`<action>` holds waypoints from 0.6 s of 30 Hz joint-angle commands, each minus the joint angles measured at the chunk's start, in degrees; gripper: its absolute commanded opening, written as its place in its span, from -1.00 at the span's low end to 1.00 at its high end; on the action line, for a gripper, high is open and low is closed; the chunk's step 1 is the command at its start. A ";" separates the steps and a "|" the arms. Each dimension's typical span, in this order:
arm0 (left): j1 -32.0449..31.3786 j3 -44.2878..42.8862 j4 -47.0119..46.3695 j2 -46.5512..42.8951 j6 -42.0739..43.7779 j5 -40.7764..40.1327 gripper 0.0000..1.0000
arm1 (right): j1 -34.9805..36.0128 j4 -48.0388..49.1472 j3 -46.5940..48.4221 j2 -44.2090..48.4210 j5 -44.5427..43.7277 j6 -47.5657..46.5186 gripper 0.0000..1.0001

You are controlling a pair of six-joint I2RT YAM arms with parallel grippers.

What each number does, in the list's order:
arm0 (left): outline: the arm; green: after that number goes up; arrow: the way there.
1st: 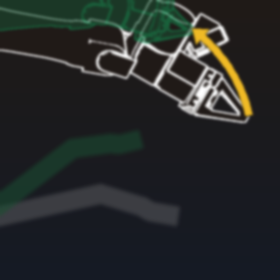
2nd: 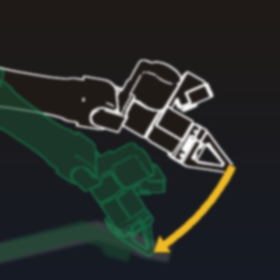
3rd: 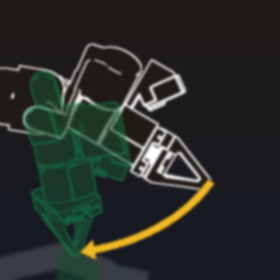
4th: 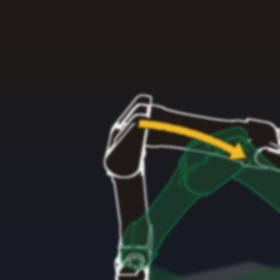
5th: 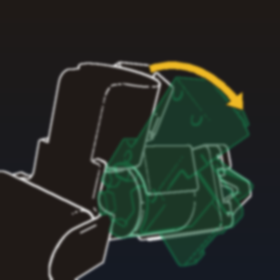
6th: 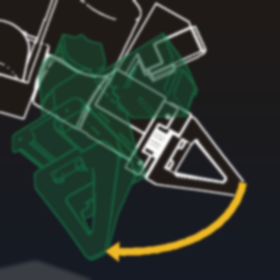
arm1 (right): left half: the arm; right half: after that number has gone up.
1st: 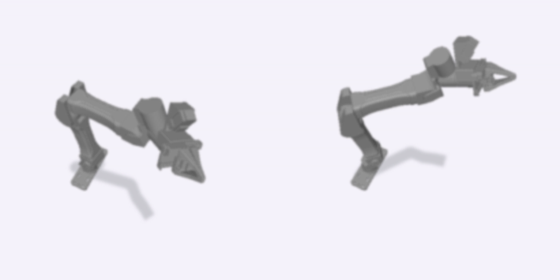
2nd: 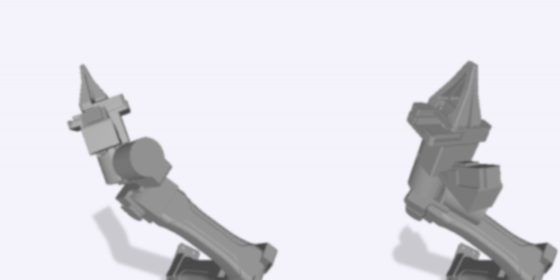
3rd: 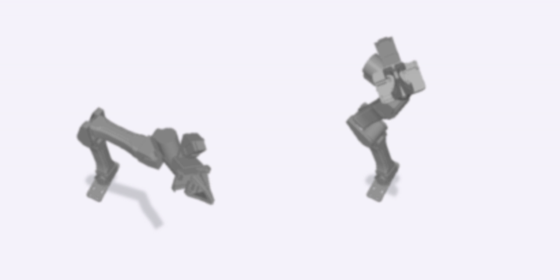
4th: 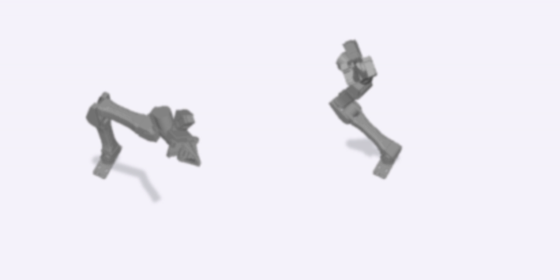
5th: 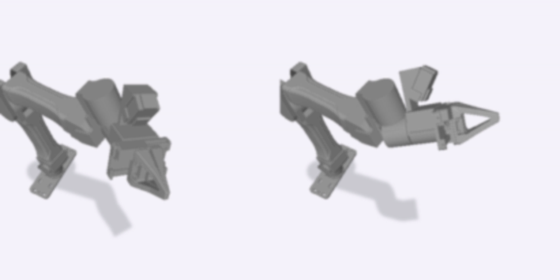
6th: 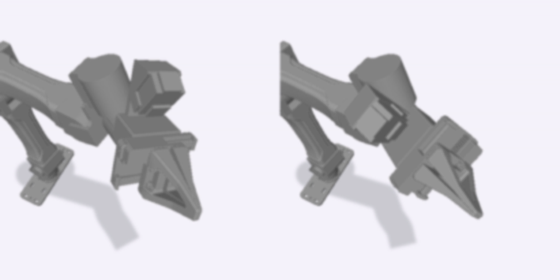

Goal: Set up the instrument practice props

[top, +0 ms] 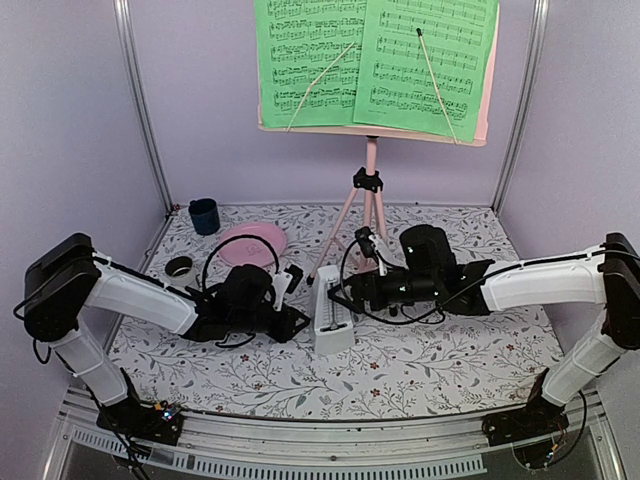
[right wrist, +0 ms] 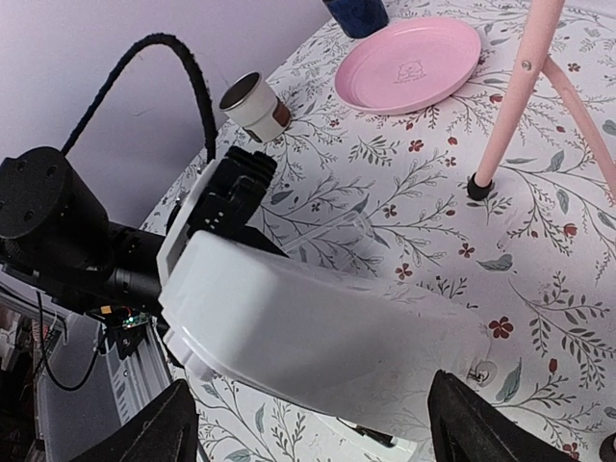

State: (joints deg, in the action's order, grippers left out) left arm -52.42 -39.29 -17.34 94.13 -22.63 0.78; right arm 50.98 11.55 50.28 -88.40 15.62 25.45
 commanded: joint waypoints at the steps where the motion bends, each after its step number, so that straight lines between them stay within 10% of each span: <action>1: -0.18 -1.12 -1.29 -1.75 0.72 -0.51 -0.37 | 0.52 -2.85 1.81 -1.30 -3.49 1.43 0.58; 12: -0.14 -1.14 -1.37 -1.58 0.91 -0.34 -0.37 | 0.46 -4.03 -1.10 2.07 -6.52 2.19 0.04; 18: -0.17 -1.27 -1.46 -1.43 1.10 -0.36 -0.37 | 0.49 -3.57 -2.47 3.72 -5.61 2.04 0.33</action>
State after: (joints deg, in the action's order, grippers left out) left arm -52.42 -39.29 -17.34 94.08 -22.46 0.69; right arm 51.11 7.53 48.95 -86.67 10.15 27.57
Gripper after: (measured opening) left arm 0.315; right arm 0.587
